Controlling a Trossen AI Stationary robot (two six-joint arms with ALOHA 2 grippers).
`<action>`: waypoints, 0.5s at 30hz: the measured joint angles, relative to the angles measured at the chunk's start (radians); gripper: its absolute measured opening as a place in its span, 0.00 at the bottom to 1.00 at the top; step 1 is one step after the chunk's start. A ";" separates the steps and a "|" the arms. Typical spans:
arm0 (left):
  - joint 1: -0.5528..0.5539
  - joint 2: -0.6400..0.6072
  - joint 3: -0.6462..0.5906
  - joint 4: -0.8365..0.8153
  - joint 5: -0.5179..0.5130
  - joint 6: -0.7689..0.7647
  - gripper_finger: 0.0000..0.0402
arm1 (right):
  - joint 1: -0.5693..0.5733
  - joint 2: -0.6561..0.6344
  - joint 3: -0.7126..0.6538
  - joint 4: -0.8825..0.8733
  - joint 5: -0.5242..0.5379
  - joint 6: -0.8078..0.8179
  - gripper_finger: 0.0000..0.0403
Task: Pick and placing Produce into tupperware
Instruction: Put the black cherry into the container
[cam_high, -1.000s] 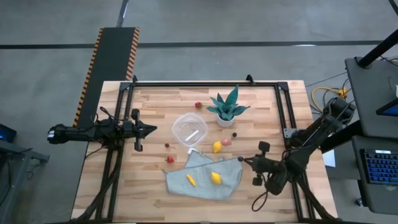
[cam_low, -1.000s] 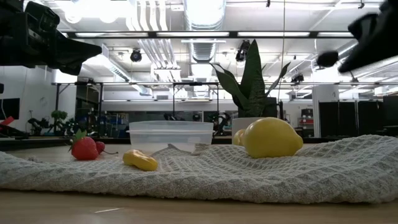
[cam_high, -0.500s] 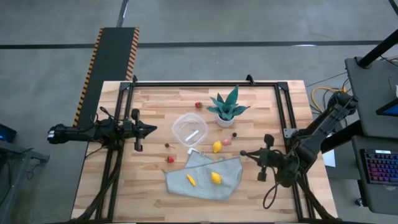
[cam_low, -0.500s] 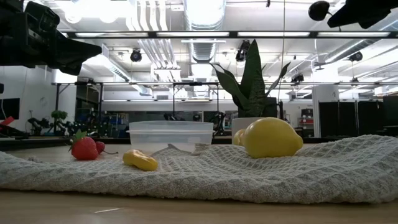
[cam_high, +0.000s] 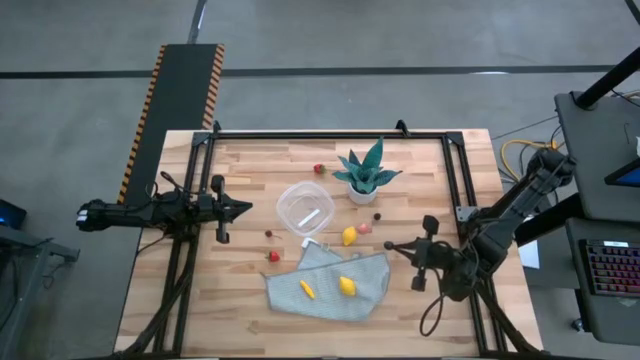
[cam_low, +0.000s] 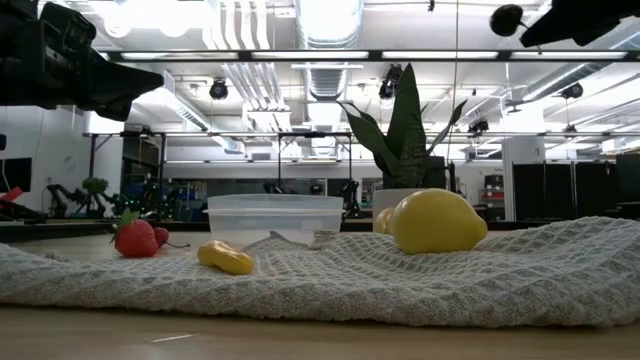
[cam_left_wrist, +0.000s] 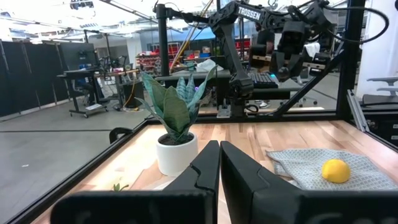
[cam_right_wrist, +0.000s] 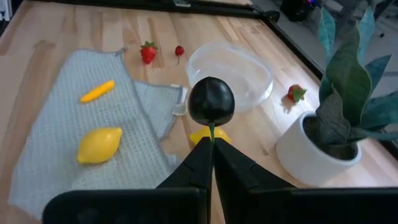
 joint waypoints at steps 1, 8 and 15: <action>0.000 0.000 0.000 0.000 0.000 0.000 0.00 | -0.009 0.001 0.000 0.014 0.000 -0.021 0.02; 0.000 0.000 0.000 0.000 0.000 0.000 0.00 | -0.114 0.007 0.000 0.152 -0.048 -0.199 0.02; 0.000 0.000 0.000 0.000 0.000 0.000 0.00 | -0.245 0.014 0.000 0.317 -0.171 -0.424 0.02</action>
